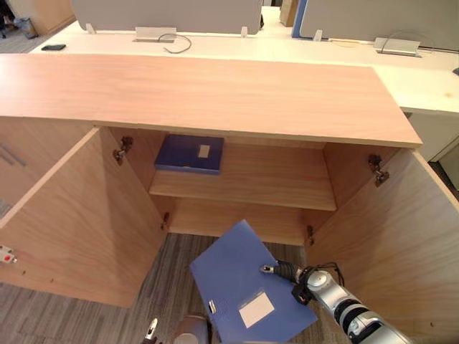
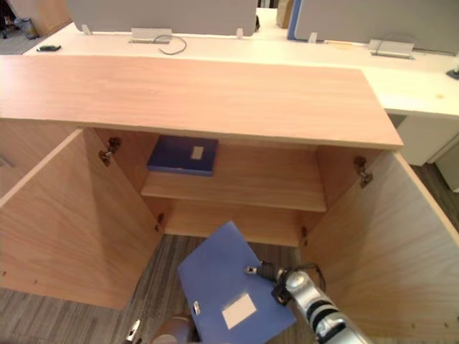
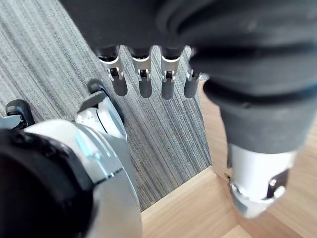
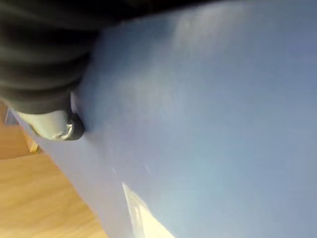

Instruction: Walk over to the cabinet, pick up the folder, carry it to the office cabinet, place the folder inside the office cabinet, then close the office cabinet door

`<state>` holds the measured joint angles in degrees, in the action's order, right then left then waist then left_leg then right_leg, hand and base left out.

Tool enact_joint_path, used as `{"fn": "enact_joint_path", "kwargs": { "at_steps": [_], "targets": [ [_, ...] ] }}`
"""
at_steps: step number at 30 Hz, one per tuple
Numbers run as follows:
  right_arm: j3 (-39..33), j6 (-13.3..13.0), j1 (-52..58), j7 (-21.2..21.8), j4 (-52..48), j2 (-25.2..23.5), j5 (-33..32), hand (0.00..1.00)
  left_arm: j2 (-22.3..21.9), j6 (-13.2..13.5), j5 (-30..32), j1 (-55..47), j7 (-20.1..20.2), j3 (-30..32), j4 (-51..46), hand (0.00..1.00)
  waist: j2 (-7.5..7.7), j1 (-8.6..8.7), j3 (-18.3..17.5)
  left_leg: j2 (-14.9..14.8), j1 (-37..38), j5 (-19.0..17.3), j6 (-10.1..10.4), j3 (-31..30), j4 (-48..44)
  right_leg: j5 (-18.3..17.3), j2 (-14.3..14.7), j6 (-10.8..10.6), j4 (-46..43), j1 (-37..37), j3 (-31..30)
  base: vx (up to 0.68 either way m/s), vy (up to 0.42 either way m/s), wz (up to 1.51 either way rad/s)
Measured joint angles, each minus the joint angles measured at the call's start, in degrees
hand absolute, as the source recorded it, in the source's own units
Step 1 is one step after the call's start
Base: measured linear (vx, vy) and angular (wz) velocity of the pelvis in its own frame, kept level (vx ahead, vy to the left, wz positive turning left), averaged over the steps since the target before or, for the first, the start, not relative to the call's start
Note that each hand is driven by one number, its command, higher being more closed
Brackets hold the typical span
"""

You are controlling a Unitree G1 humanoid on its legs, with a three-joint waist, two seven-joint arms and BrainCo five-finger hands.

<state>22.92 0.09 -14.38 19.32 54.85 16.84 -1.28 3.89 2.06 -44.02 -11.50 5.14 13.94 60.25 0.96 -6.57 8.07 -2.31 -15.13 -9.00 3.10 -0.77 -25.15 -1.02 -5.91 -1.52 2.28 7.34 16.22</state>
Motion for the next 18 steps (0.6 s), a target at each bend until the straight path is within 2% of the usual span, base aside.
{"fn": "enact_joint_path", "kwargs": {
  "at_steps": [2, 3, 4, 5, 6, 8, 9, 11, 13, 15, 16, 17, 18],
  "targets": [
    [-3.03, 0.36, 0.79, -1.38, 2.46, -0.59, -3.57, 1.0, -0.42, 0.0, 1.25, -0.01, -0.06, 0.8, 0.0, 0.0, -0.45, -0.61, 0.19, -0.49, -0.53, 2.38, 0.7, -1.66, 8.85, -0.97, -1.1, -1.2, -0.94, -0.22, -1.76, 0.12, 0.211, -0.44],
    [-3.96, 0.81, 1.34, -3.26, 3.97, -1.51, -7.74, 1.0, -0.74, -0.01, 2.12, -0.38, -0.1, 1.74, 0.08, 0.0, -1.02, -0.75, 0.27, -0.97, 0.56, 8.28, 1.67, -1.26, 12.1, -1.87, -1.87, -2.51, -1.57, -0.14, -3.22, 0.19, 0.303, -0.46],
    [-4.67, 0.97, 1.92, -4.52, 4.14, -2.31, -9.9, 1.0, -1.3, 0.0, 2.31, -0.87, -0.14, 2.24, 0.08, 0.0, -1.09, -0.93, 0.3, -0.78, 1.45, 10.76, 0.67, -0.61, 13.18, -2.25, -2.23, -3.14, -1.8, -0.1, -3.73, 0.28, 0.341, -0.54],
    [-6.16, 0.9, 2.58, -7.1, 4.37, -4.81, -15.92, 1.0, -1.35, 0.13, 2.69, -0.28, -0.25, 3.92, 0.0, 0.0, 0.09, -0.64, 0.61, 0.26, 1.43, 9.92, -1.37, 1.56, 12.68, -2.27, -3.93, -3.3, -2.83, -0.48, -4.02, 0.27, 0.259, -0.35],
    [-5.98, 0.89, 2.57, -7.76, 4.38, -4.94, -17.02, 1.0, -1.46, 0.12, 2.82, 0.21, -0.28, 4.33, -0.06, 0.0, 0.16, -0.68, 0.79, 0.53, 1.2, 8.84, -1.95, 2.12, 11.38, -2.27, -4.38, -3.32, -3.4, -0.45, -4.01, 0.28, 0.2, -0.47],
    [-5.83, 1.0, 2.94, -8.93, 4.99, -4.81, -23.47, 1.0, -2.31, 0.17, 3.02, 0.52, -0.33, 5.7, -0.48, 0.0, 0.07, -1.49, 0.34, 0.79, 1.41, 5.54, -3.06, 5.72, 6.68, -2.25, -5.75, -3.46, -3.64, 0.12, -4.74, 0.23, 0.166, -0.57],
    [-5.84, 0.99, 2.97, -9.06, 5.14, -4.78, -25.41, 1.0, -2.49, 0.23, 2.98, 0.52, -0.34, 5.82, -0.74, 0.0, 0.19, -1.54, 0.04, 0.77, 1.47, 4.88, -3.32, 6.47, 6.12, -2.24, -6.0, -3.48, -3.56, 0.05, -5.28, 0.2, 0.129, -0.54],
    [-7.96, 0.92, 4.0, -9.52, 6.32, -4.9, -35.41, 1.0, -2.55, 0.43, 4.09, 1.24, -0.4, 6.44, -1.21, 0.0, 0.27, -1.62, -1.6, 0.85, 1.68, 4.25, -3.64, 7.58, 6.46, 0.03, -6.4, -6.45, -2.56, -0.58, -5.67, 0.19, 0.073, -0.35],
    [-11.52, 0.8, 5.34, -9.44, 7.41, -8.01, -45.63, 1.0, -2.45, 0.83, 4.83, 1.45, -0.41, 6.28, -1.15, 0.0, 0.17, -1.55, -2.84, 1.03, 2.79, 4.26, -3.65, 8.2, 8.06, 0.48, -6.73, -6.69, -2.47, -1.31, -5.72, 0.1, 0.009, -0.28],
    [-14.36, 0.88, 6.12, -9.26, 9.69, -11.61, -52.03, 1.0, -2.44, 1.31, 6.15, 1.3, -0.52, 5.47, 0.51, 0.0, -0.59, -2.23, -6.68, 2.68, 4.11, 4.53, -3.99, 8.91, 12.29, 0.86, -8.46, -6.91, -3.94, -4.21, -5.75, 0.09, 0.043, -0.47],
    [-14.54, 0.89, 6.09, -9.27, 10.11, -11.74, -52.4, 1.0, -2.5, 1.44, 6.31, 1.31, -0.56, 5.25, 0.58, 0.0, -0.79, -2.5, -6.91, 3.05, 4.51, 4.61, -4.06, 8.89, 12.94, 0.86, -8.73, -6.91, -4.36, -4.54, -5.85, 0.12, 0.108, -0.59],
    [-15.03, 1.01, 6.38, -9.31, 11.12, -11.78, -53.31, 1.0, -3.2, 1.64, 7.28, 1.19, -0.71, 4.22, 0.59, 0.0, -1.83, -3.16, -7.6, 4.68, 6.33, 5.0, -4.25, 8.4, 15.73, 0.51, -9.98, -6.33, -7.23, -5.96, -5.88, 0.11, 0.163, -0.36],
    [-15.34, 1.24, 7.36, -9.29, 11.24, -10.85, -53.17, 1.0, -3.73, 1.79, 8.48, 0.91, -0.73, 2.92, 0.78, 0.0, -3.41, -3.18, -8.54, 6.02, 7.94, 5.87, -5.48, 7.71, 17.97, -0.48, -11.49, -4.84, -11.43, -7.52, -5.69, 0.1, 0.192, -0.23]
  ]
}}
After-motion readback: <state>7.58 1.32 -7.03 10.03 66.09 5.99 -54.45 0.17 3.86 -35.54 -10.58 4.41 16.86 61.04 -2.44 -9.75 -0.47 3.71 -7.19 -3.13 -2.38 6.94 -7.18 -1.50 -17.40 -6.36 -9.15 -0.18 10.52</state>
